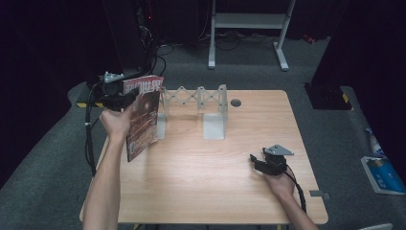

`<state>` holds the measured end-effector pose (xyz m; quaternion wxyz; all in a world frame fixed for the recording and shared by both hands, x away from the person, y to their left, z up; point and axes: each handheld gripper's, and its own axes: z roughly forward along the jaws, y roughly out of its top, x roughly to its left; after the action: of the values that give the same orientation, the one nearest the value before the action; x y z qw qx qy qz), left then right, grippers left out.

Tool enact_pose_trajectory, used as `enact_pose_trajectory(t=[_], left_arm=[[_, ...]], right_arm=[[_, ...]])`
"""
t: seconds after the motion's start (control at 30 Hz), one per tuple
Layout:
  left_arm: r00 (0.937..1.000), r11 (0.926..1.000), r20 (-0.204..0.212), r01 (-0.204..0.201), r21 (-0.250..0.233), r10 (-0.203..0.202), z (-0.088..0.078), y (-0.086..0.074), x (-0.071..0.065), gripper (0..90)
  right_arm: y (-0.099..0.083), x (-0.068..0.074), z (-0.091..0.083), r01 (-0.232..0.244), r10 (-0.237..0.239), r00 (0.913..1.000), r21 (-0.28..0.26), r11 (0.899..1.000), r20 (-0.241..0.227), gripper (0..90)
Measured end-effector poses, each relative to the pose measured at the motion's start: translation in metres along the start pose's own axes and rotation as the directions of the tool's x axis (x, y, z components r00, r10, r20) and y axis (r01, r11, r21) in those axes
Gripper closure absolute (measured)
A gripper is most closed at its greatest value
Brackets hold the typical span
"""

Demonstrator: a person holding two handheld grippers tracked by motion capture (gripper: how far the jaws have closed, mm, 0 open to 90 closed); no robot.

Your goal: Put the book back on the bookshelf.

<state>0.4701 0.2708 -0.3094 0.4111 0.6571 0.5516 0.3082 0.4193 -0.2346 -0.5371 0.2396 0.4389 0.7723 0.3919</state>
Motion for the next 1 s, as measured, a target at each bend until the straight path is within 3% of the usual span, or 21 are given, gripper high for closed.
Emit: enact_pose_trajectory(t=[0.23, 0.7, 1.0], left_arm=[[0.9995, 0.9985, 0.022, 0.022, -0.05, -0.021, 0.004, 0.003, -0.004, 83.9], [0.9992, 0.9957, 0.014, 0.039, -0.084, -0.038, 0.022, 0.003, -0.008, 83.8], [0.9997, 0.9926, 0.013, 0.021, -0.12, -0.02, 0.029, 0.002, -0.011, 83.8]], right_arm=[[0.0, 0.0, 0.0, -0.004, 0.004, 1.0, 0.002, 1.0, 0.0, 35.5], [0.0, 0.001, 0.0, 0.001, -0.001, 1.0, 0.001, 1.0, 0.002, 35.5], [0.0, 0.0, 0.0, 0.005, -0.005, 1.0, -0.001, 1.0, 0.003, 35.5]])
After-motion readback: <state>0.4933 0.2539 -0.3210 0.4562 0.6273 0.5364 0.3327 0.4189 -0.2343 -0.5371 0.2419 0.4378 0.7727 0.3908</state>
